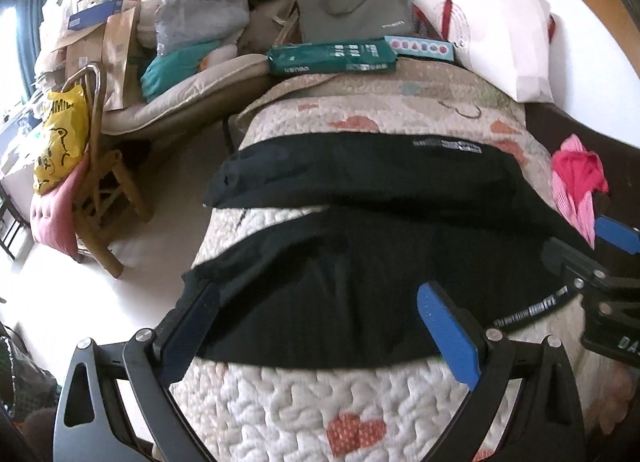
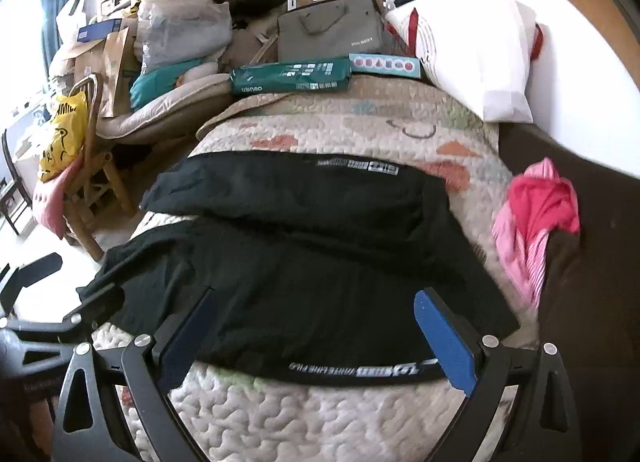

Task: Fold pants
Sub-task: 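Move both grippers toward the waistband of the black pants, then lower both grippers onto the pants waistband and close them on it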

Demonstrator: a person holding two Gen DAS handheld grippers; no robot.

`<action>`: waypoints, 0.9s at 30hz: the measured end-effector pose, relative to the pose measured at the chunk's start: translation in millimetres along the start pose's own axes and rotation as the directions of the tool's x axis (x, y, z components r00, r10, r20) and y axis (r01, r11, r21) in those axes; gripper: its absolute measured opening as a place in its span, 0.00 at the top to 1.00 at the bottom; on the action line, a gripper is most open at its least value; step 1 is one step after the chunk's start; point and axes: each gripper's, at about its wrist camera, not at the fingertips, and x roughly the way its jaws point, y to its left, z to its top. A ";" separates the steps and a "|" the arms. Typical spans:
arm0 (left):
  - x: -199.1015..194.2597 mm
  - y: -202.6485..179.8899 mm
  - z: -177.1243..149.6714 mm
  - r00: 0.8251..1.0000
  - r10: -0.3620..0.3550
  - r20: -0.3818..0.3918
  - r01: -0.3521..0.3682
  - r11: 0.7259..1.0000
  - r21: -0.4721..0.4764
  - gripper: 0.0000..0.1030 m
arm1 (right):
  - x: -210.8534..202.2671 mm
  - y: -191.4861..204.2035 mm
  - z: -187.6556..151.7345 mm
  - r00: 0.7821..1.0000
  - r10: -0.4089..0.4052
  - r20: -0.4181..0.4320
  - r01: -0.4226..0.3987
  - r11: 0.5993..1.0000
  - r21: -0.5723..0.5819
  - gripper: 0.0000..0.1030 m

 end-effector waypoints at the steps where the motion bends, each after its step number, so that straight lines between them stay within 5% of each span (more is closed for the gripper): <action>1: 2.3 1.7 3.3 1.000 0.002 0.003 -0.002 1.000 -0.005 0.03 | 0.0 -0.7 3.1 1.000 0.000 0.000 0.000 1.000 -0.005 0.03; 27: 83.3 38.4 59.6 0.998 0.060 -0.004 -0.060 0.998 0.003 0.03 | 81.9 -14.8 86.2 0.997 -0.017 -0.070 0.011 0.997 -0.077 0.03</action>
